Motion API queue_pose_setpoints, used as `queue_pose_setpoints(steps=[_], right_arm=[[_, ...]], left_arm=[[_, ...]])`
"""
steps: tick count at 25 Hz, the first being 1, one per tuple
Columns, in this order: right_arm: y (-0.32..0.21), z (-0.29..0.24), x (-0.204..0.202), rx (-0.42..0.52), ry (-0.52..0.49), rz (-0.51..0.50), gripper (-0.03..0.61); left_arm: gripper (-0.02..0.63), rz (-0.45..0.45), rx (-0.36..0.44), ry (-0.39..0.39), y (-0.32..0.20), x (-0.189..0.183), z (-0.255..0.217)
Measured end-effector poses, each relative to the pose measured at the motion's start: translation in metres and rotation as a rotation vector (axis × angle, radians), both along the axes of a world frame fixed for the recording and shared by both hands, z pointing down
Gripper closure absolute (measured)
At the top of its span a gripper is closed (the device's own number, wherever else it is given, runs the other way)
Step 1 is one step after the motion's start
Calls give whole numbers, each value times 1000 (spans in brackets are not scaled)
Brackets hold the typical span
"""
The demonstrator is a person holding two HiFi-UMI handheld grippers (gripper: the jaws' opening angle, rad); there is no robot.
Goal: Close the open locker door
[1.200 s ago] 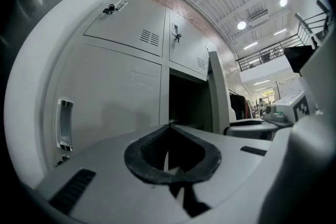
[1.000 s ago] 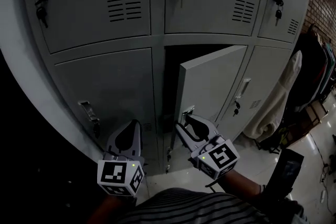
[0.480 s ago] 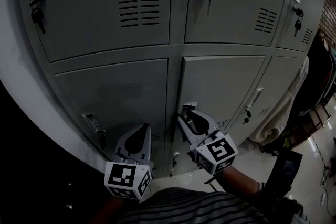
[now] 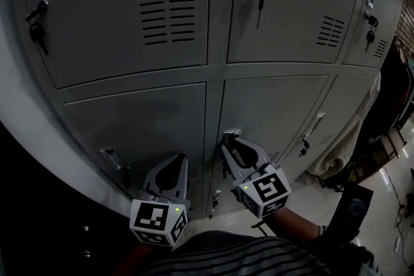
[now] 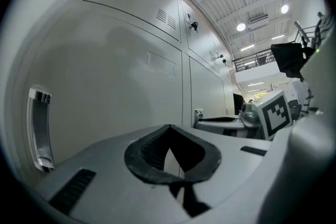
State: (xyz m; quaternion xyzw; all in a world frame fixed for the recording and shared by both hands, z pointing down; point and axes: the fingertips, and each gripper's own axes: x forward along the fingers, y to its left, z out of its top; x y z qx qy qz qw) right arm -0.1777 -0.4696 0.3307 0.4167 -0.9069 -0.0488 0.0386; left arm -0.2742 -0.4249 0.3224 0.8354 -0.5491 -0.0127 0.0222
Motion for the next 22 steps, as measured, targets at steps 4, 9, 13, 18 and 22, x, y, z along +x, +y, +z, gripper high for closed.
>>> queue_pose_setpoints(steps=[4,9,13,18,22], right_arm=[[1,-1,1,14,51,33,499],[6,2,-1,6,85,37,431],[18,2,2,-8,69,27,394],[49,0,17,-7,27,10,394],[86,4,47,-24,15,6,404]], left_arm=[[611,-2,-16,-9,1,2,7],[611,3,-29,-19,6,8,13],[611,-8,-32,-2,13,8,12],[611,-33,-27,12,29,11,9],[611,-55,-24,30,54,28,9]])
